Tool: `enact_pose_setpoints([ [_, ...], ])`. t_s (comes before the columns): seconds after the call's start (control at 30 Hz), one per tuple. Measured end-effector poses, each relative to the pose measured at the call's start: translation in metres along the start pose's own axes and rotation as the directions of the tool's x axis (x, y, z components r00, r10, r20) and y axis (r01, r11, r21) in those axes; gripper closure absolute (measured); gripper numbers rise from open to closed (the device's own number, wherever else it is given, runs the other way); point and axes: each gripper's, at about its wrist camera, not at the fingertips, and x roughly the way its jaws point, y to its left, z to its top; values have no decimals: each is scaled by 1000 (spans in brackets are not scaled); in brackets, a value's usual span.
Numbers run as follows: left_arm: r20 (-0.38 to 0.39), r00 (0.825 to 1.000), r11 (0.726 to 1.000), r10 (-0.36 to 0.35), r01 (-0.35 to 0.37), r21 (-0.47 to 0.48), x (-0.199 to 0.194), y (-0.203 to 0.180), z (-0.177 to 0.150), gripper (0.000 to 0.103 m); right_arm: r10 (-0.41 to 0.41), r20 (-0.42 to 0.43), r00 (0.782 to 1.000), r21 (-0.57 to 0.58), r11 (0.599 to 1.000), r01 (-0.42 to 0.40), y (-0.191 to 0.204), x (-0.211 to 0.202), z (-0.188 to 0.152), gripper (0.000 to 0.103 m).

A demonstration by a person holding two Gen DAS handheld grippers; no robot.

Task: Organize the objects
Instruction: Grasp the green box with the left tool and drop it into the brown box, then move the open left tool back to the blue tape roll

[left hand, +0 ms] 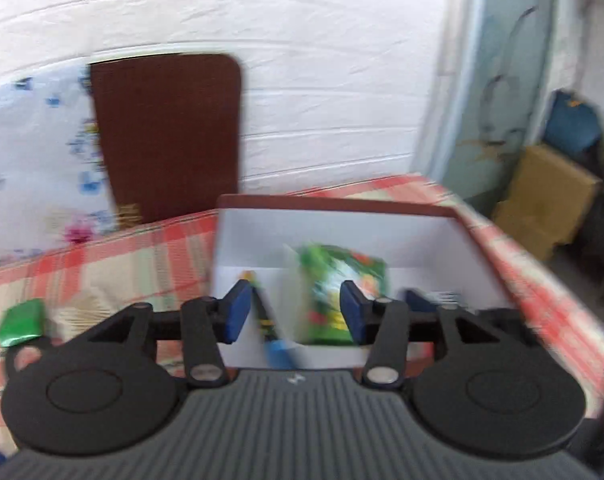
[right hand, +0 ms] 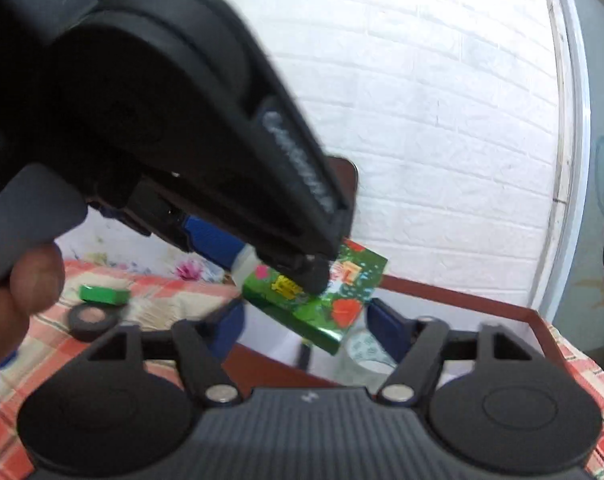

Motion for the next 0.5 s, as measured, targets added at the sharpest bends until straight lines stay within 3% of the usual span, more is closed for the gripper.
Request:
enact_pose_setpoints([
  [0.03, 3, 1000, 1000, -3, 3, -25, -3, 5, -2, 52, -6, -10, 1000, 32, 999, 6, -7, 0, -2, 30],
  [0.1, 37, 998, 995, -56, 59, -82, -20, 22, -9, 52, 40, 12, 999, 114, 993, -41, -21, -16, -6, 29],
  [0.13, 52, 998, 995, -38, 42, -87, -28, 26, -13, 52, 34, 28, 999, 125, 991, -37, -23, -25, -8, 28],
  [0.23, 66, 997, 996, 28, -22, -86, -46, 39, -27, 51, 34, 52, 998, 164, 986, -42, -25, -41, -14, 25],
  [0.33, 37, 995, 993, 96, -93, -75, -61, 56, -46, 51, 111, 16, 994, 225, 968, -112, -20, -45, -19, 25],
  [0.5, -44, 967, 962, 251, -254, -96, -76, 102, -82, 51, 225, -75, 972, 168, 963, -210, 19, -40, -24, 25],
])
